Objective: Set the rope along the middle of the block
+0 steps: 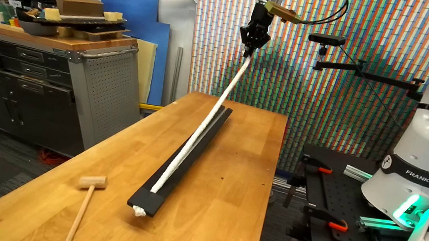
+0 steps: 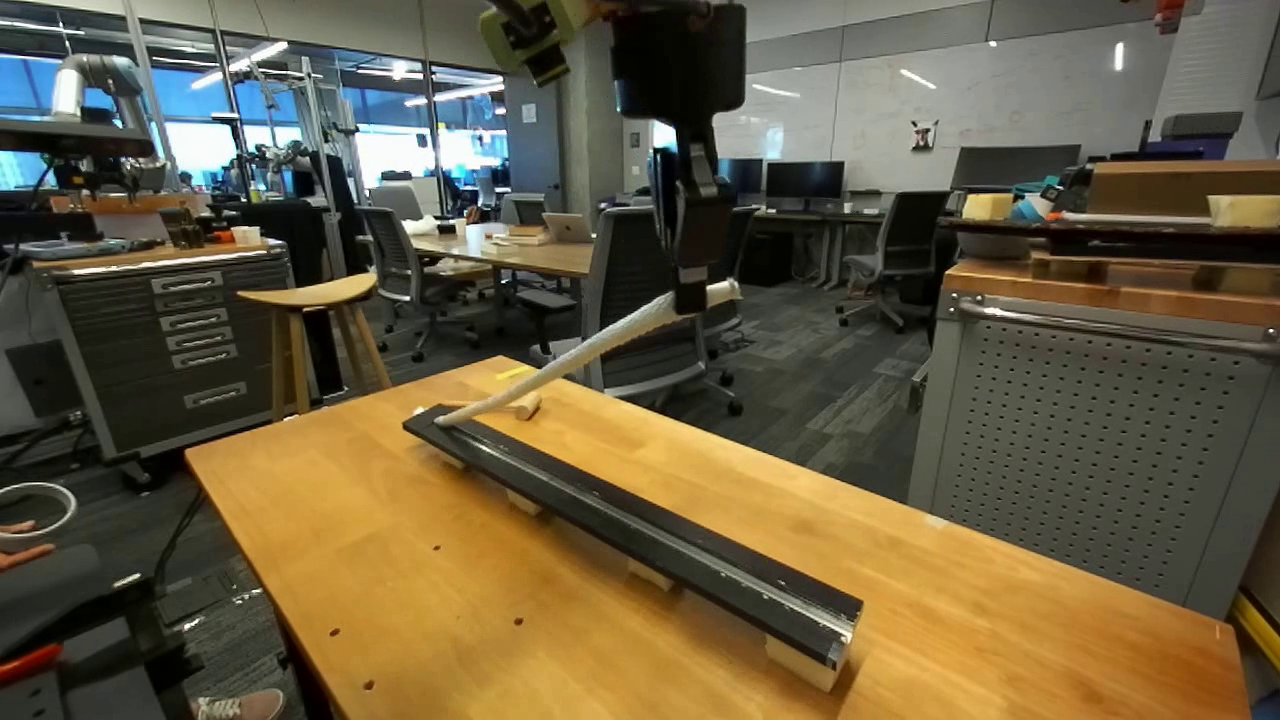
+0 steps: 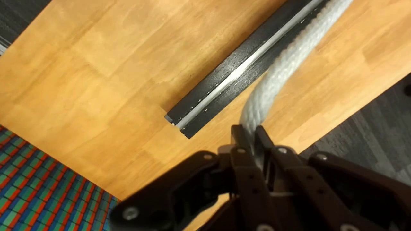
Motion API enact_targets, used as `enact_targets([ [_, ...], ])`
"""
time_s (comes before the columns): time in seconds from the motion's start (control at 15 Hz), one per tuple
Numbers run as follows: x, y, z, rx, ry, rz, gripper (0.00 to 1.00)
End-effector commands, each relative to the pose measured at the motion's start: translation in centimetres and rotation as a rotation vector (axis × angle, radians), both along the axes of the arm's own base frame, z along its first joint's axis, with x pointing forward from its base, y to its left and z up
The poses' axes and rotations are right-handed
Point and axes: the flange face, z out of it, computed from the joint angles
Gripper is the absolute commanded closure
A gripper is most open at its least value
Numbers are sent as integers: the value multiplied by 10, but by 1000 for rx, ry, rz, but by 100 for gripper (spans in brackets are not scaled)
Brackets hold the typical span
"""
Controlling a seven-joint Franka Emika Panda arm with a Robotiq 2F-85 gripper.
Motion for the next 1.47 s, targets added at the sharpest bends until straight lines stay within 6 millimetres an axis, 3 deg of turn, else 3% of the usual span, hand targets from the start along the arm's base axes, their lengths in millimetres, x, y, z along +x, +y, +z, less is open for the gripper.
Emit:
enact_targets([
  [0.0,46,-9,-18,97,9,-169,97],
  [0.33,89,-18,-62,93,68,-307,97],
  [0.67,100,-36,-90,61,130,-475,97],
  [1.2,120,-38,-91,39,264,-627,97],
  [1.4,131,-36,-87,26,295,-606,97],
])
